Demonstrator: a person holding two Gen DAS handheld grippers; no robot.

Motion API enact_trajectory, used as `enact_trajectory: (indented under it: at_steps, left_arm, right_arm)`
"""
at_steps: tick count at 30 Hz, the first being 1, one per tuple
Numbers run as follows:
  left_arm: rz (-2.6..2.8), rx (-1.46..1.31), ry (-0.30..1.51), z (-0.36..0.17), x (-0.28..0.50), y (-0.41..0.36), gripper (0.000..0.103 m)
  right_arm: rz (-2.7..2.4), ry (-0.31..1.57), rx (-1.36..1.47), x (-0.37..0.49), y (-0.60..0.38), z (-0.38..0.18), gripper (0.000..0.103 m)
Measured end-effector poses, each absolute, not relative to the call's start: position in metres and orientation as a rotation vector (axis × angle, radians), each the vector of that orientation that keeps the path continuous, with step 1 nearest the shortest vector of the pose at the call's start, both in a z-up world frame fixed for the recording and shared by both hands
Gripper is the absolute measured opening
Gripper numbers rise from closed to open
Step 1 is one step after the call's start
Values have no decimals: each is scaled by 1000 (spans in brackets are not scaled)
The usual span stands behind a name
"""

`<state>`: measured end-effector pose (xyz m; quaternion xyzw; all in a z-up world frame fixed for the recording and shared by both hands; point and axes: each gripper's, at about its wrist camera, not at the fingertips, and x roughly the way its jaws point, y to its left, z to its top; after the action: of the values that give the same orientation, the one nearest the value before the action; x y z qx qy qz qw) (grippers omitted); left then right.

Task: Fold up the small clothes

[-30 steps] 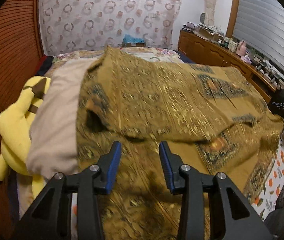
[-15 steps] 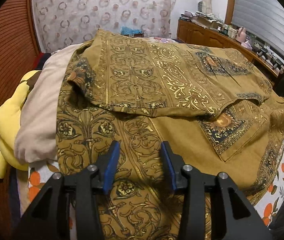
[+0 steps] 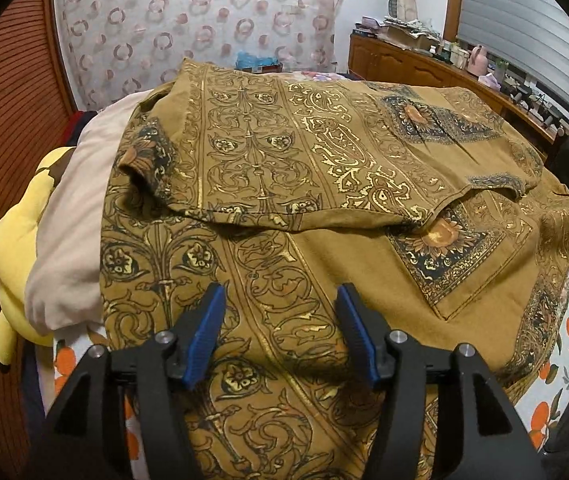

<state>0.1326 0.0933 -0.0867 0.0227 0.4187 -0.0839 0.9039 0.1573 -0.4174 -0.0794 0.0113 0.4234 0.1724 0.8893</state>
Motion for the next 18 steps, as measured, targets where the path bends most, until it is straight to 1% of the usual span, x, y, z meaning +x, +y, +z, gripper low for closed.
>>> enact_trajectory:
  at_steps: [3,6,14,18]
  left_arm:
    - [-167,51,865,-87,132,93,58]
    - [-168,50,865,-86,127,94,58]
    - [-138,14,843,-76,83,113,58]
    - [-105,2,859,-80,58,123,58]
  right_arm:
    - [384,857,27,153,-415,-75,2]
    - [394,816,39,148,-413,-64,1]
    - [366,674,13,127,-417,-12,1]
    - [332,690,-30,129,-414,-16,1]
